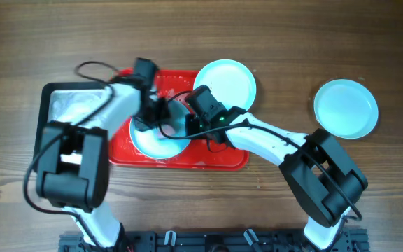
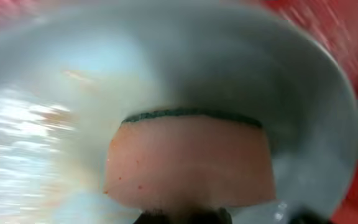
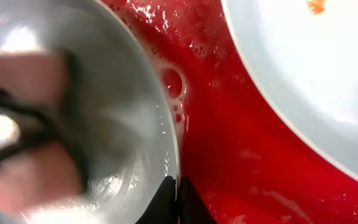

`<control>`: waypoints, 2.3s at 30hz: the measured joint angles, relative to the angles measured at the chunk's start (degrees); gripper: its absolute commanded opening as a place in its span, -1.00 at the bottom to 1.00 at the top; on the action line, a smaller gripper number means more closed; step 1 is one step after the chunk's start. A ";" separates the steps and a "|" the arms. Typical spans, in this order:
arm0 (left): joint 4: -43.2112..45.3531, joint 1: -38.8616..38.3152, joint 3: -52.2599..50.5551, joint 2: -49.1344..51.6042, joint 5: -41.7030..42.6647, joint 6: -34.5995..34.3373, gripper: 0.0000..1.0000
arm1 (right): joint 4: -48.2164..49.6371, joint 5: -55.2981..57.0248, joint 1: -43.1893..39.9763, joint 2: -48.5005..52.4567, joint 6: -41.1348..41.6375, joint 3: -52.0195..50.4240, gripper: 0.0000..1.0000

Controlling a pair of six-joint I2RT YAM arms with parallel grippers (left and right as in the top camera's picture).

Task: Clean dirty plates on tray and stack at the side
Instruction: 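Continue wiping the plate with the sponge in circular strokes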

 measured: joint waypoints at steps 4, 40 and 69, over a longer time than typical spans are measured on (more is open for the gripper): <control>-0.46 7.43 -0.02 0.00 1.44 -1.31 -0.92 | 0.15 -0.13 0.00 0.00 0.00 0.00 -0.91; 12.00 -6.54 -1.16 -0.28 -13.88 -4.74 -0.92 | 0.07 4.39 -1.20 0.02 0.94 -0.02 -0.91; 5.92 6.25 -2.38 3.13 25.27 19.02 -0.92 | 1.40 -2.54 -0.07 0.35 0.46 0.00 -0.92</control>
